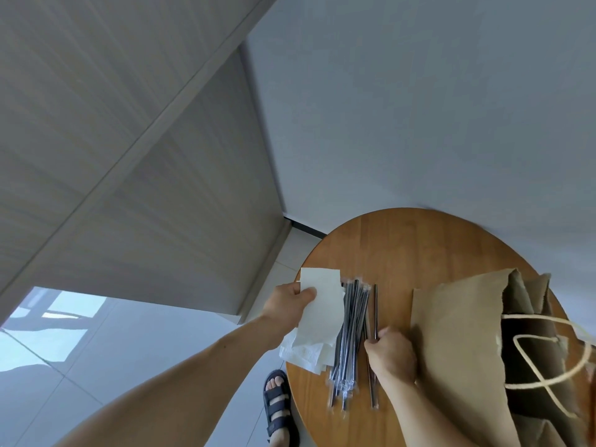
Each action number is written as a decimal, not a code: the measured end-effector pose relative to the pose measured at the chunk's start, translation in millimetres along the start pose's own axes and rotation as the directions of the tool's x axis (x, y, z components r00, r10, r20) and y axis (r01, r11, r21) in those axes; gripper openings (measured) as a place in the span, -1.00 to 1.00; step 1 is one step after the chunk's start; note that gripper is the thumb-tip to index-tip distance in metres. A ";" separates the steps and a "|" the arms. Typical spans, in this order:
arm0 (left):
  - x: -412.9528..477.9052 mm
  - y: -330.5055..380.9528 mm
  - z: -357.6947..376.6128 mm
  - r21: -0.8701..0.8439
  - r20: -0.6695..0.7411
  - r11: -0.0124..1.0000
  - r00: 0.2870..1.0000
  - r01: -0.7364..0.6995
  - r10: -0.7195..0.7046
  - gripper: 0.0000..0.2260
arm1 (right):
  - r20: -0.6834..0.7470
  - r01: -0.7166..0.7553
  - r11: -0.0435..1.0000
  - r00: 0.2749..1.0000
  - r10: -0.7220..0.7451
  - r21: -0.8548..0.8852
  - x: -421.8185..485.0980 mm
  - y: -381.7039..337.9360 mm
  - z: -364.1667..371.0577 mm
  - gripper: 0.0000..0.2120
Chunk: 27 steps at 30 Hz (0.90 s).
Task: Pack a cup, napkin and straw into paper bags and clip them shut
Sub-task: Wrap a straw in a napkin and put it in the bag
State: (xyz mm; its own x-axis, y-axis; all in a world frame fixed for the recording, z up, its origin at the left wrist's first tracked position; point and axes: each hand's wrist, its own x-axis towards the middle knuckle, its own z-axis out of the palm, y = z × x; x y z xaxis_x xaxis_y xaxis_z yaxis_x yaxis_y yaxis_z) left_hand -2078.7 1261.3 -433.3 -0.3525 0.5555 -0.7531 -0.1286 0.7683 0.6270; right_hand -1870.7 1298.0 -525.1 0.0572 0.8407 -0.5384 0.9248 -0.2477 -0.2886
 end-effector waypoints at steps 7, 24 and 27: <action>-4.3 9.0 3.0 0.061 -0.003 0.998 1.000 -0.030 0.030 -0.84 | -0.065 0.040 0.978 0.997 -0.028 0.205 -11.8 -15.3 -14.9 -0.79; -72.7 93.5 12.7 -0.059 0.103 0.941 0.935 -0.334 0.338 -0.94 | -0.192 0.495 0.715 0.864 -0.465 0.495 -87.0 -79.5 -119.1 -0.84; -85.8 106.6 15.2 -0.061 0.099 0.928 0.923 -0.368 0.373 -0.94 | -0.219 0.512 0.699 0.855 -0.470 0.499 -94.7 -75.7 -137.1 -0.83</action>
State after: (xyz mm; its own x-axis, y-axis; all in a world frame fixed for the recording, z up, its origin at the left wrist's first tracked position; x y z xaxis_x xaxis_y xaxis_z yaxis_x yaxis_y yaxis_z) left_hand -2048.1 1300.4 -304.8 -0.2813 0.8305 -0.4808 -0.0464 0.4887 0.8712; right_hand -1894.6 1303.1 -343.8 -0.3031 0.9409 -0.1514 0.4878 0.0167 -0.8728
